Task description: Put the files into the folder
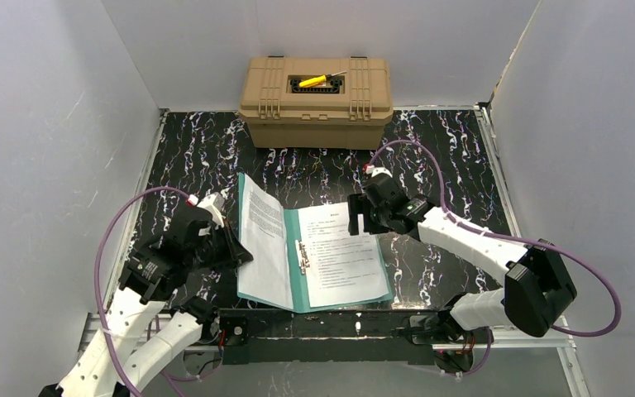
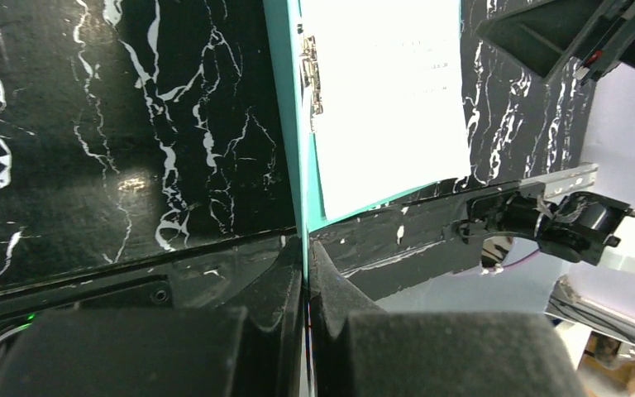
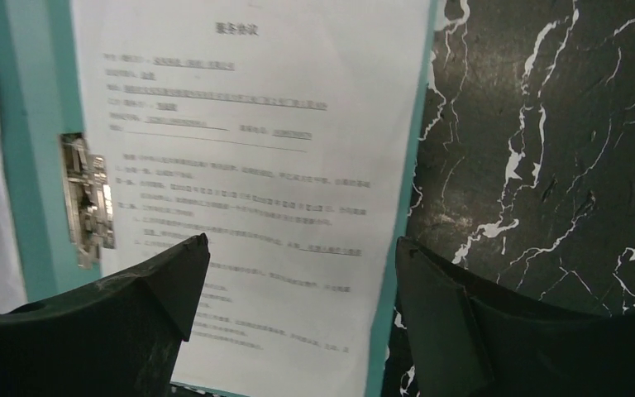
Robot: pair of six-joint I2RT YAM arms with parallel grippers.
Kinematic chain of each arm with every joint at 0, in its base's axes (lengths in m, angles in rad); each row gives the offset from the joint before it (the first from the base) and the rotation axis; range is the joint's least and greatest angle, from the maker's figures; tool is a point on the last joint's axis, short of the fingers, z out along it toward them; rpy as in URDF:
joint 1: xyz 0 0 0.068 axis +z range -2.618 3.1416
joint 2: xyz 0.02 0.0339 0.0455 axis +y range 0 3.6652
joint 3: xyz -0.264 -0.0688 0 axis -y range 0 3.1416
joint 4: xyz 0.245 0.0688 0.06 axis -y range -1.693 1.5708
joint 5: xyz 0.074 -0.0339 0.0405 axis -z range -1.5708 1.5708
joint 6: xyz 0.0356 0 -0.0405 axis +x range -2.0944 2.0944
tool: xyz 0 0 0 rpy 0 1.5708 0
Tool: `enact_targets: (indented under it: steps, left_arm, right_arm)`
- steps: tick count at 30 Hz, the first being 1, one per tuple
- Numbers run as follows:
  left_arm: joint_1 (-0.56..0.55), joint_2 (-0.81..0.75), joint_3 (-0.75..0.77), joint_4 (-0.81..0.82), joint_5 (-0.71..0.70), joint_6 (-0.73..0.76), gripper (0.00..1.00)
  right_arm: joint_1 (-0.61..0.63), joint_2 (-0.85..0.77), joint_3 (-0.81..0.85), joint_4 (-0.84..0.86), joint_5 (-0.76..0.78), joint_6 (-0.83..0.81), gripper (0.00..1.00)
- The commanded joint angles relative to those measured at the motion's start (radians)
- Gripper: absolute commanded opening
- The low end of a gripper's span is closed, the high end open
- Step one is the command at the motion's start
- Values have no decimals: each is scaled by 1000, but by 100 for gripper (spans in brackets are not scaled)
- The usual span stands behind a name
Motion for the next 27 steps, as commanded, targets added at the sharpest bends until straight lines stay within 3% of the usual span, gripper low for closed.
enact_targets:
  steps: [1,13,21,27]
  left_arm:
    - [4,39,97,-107,-50,86,0]
    - [4,151,215,-153,-86,144,1]
    - [4,208,273,-141,-71,164,19]
    - [5,234,259,-50,41,176,34]
  right_arm:
    - [-7,-34,-78,66,-8,19,92]
    - [-9,5,-242,264,-175,122,93]
    - [-9,14,-324,357,-219,186,93]
    - [-10,17,-379,434,-273,221,93]
